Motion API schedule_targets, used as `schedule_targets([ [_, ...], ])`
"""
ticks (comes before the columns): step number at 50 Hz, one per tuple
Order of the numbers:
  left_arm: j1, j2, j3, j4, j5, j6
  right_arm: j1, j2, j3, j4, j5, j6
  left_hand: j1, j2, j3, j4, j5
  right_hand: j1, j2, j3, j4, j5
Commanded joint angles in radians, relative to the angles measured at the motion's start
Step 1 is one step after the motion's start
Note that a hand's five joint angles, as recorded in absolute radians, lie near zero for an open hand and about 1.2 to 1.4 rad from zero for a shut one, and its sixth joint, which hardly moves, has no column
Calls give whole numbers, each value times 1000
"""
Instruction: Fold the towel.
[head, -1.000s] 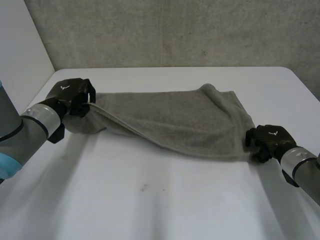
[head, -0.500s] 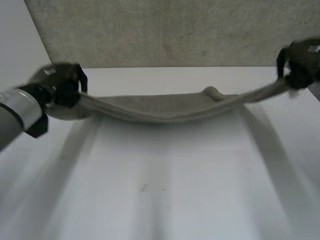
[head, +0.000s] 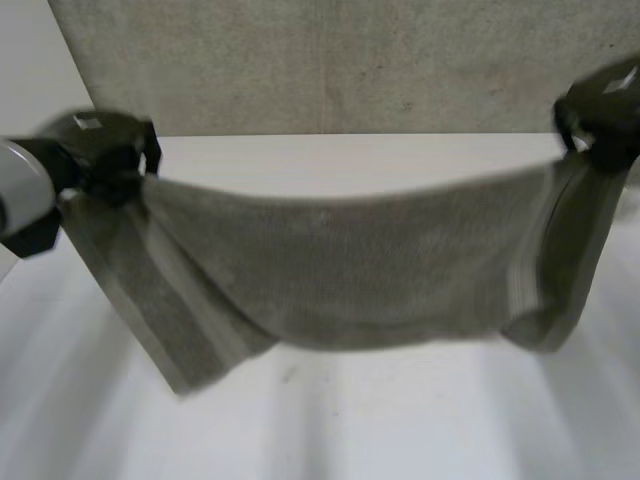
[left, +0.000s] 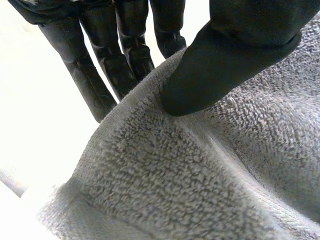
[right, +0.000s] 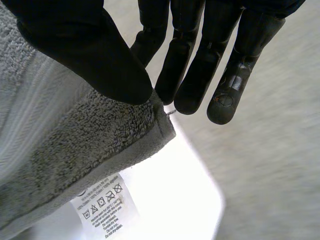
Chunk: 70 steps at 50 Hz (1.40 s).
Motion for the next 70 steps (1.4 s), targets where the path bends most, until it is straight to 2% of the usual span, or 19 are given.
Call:
schedule_targets([
  [1,-11,-239,97,19,-24,35,32,188,-6,-33,21,-39,209,178,178,179,188,3,182,182,179,187],
  [9,-61,-417,459,131,-22,28,123,297,-202,-406,138,-19,209,178,178,179,188,3,182,182,179,187],
  [10,-67,-425,544,187,-22,27,135,291,-226,-535,149,1,209,178,178,179,188,3,182,182,179,187],
  [11,-69,-425,616,264,-18,30,135,291,-226,-536,149,1,209,178,178,179,188,3,182,182,179,187],
  [13,-70,-422,675,356,-13,30,144,240,-234,-796,152,67,209,178,178,179,188,3,182,182,179,187],
  [18,-75,-384,746,574,-15,3,138,147,-174,-1065,161,153,209,178,178,179,188,3,182,182,179,187],
  [25,-54,-315,602,567,-24,-131,134,90,-74,-995,124,170,209,178,178,179,188,3,182,182,179,187],
  [35,8,-233,116,557,-13,-139,111,133,114,-692,-38,171,209,178,178,179,188,3,182,182,179,187],
  [42,8,-227,-116,585,-13,-119,111,212,234,-644,-41,174,209,178,178,179,188,3,182,182,179,187],
  [43,8,-219,-153,587,-13,-107,112,219,262,-642,-41,185,209,178,178,179,188,-304,-125,-125,-128,-120],
  [44,5,-206,-182,588,-13,-96,112,219,262,-642,-41,185,209,178,178,179,188,-307,-128,-128,-131,-123],
  [46,-6,-189,-202,587,-13,-84,118,226,305,-642,-38,265,209,178,178,179,188,-821,-642,-642,-645,-638],
  [47,-12,-169,-216,587,-16,-73,118,226,305,-642,-38,265,209,178,178,179,188,-823,-644,-644,-647,-640],
  [48,-12,-169,-216,587,-16,-73,118,226,319,-644,-38,324,209,178,178,179,188,-1056,-877,-877,-880,-873],
  [50,-15,-144,-219,587,-21,-65,118,219,331,-642,-37,401,209,178,178,179,188,-1218,-1039,-1039,-1042,-1035],
  [54,-66,-39,-204,574,-21,-64,124,174,369,-638,-31,616,209,178,178,179,188,-1218,-1039,-1039,-1042,-1035],
  [57,-99,29,-176,562,-22,-64,140,147,386,-638,-32,676,209,178,178,179,188,-1218,-1039,-1039,-1042,-1035],
  [59,-112,60,-159,544,-22,-65,215,102,401,-650,-25,765,209,178,178,179,188,-1218,-1039,-1039,-1042,-1035],
  [70,-165,238,-29,344,-25,-68,428,129,337,-674,109,845,209,178,178,179,188,-1218,-1039,-1039,-1042,-1035],
])
